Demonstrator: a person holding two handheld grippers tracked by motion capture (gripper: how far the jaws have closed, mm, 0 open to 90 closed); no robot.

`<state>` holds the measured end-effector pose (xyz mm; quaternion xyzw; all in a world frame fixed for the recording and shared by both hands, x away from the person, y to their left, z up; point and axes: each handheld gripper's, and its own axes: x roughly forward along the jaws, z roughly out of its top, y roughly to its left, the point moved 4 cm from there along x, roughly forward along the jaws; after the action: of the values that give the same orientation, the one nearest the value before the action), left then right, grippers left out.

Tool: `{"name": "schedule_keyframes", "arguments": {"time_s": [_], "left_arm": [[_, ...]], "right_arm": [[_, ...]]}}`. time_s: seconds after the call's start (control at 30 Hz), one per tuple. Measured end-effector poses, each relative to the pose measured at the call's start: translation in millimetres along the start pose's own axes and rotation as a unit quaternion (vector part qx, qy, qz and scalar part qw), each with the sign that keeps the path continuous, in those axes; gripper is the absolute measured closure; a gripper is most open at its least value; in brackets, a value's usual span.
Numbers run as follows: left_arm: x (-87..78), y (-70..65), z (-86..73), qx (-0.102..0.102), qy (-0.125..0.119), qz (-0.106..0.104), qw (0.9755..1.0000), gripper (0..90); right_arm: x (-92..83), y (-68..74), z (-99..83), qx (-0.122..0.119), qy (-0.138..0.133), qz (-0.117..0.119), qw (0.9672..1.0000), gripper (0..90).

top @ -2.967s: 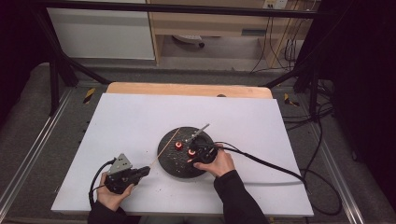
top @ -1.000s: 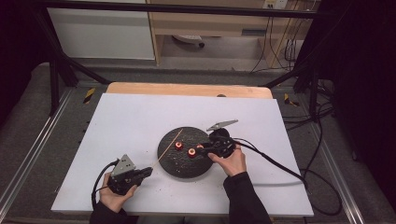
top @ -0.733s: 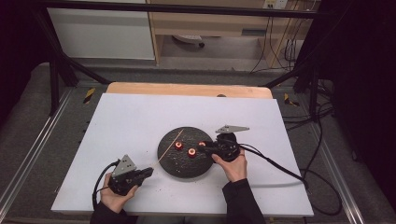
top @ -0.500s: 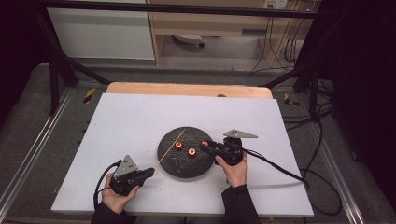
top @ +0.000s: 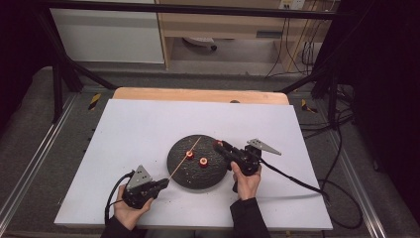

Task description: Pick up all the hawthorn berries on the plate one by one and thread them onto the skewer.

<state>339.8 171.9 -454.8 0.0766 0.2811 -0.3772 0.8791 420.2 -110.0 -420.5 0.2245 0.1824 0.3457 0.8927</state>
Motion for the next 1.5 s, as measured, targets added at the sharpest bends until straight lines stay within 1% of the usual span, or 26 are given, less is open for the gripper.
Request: {"name": "schedule_keyframes", "arguments": {"time_s": [0.07, 0.13, 0.17, 0.3, 0.37, 0.4, 0.53, 0.6, 0.63, 0.67, 0.83, 1.2, 1.5], "left_arm": [[0.8, -1.9, 1.5, 0.001, -0.001, 0.0, 1.0, 87.9], [1.1, -3.7, 3.9, 0.0, -0.004, 0.0, 1.0, 87.9], [1.2, -4.6, 5.2, 0.001, -0.005, 0.0, 1.0, 87.9], [4.1, -9.9, 8.6, 0.0, -0.007, -0.002, 1.0, 87.9], [6.4, -13.1, 10.1, 0.002, -0.006, -0.005, 1.0, 87.9], [7.5, -14.6, 10.8, 0.003, -0.006, -0.006, 1.0, 87.9], [11.4, -19.8, 14.3, 0.003, -0.006, -0.01, 0.9999, 87.9], [13.4, -22.4, 16.4, 0.003, -0.007, -0.012, 0.9999, 87.9], [14.3, -23.7, 17.4, 0.005, -0.006, -0.013, 0.9999, 87.9], [15.2, -25.3, 18.3, 0.005, -0.006, -0.014, 0.9999, 87.9], [19.5, -31.1, 21.7, 0.01, -0.004, -0.02, 0.9998, 87.9], [24.7, -35.6, 25.7, 0.004, -0.005, -0.024, 0.9997, 88.0], [28.1, -38.2, 26.9, -0.003, -0.008, -0.025, 0.9997, 88.0]], "right_arm": [[0.6, -0.3, 2.7, 0.005, -0.013, 0.0, 0.9999, 61.3], [1.0, -0.4, 4.1, 0.007, -0.018, 0.002, 0.9998, 61.3], [0.9, -0.3, 7.2, 0.011, -0.03, 0.003, 0.9995, 61.3], [0.9, 0.4, 13.9, 0.025, -0.056, 0.009, 0.9981, 61.4], [0.9, -0.2, 17.5, 0.024, -0.072, 0.01, 0.9971, 61.4], [0.9, -0.2, 17.5, 0.024, -0.072, 0.01, 0.9971, 61.4], [1.5, -1.0, 22.0, 0.026, -0.094, 0.01, 0.9952, 61.4], [2.6, -2.5, 23.2, 0.02, -0.105, 0.004, 0.9942, 61.4], [2.6, -2.5, 23.2, 0.02, -0.105, 0.004, 0.9942, 61.4], [3.3, -2.8, 23.6, 0.018, -0.115, 0.003, 0.9932, 61.4], [4.5, -3.4, 23.2, 0.013, -0.127, -0.002, 0.9919, 61.4], [4.0, -2.5, 21.1, 0.001, -0.135, -0.002, 0.9909, 61.4], [4.6, -1.4, 18.3, -0.001, -0.138, 0.0, 0.9905, 61.5]]}}
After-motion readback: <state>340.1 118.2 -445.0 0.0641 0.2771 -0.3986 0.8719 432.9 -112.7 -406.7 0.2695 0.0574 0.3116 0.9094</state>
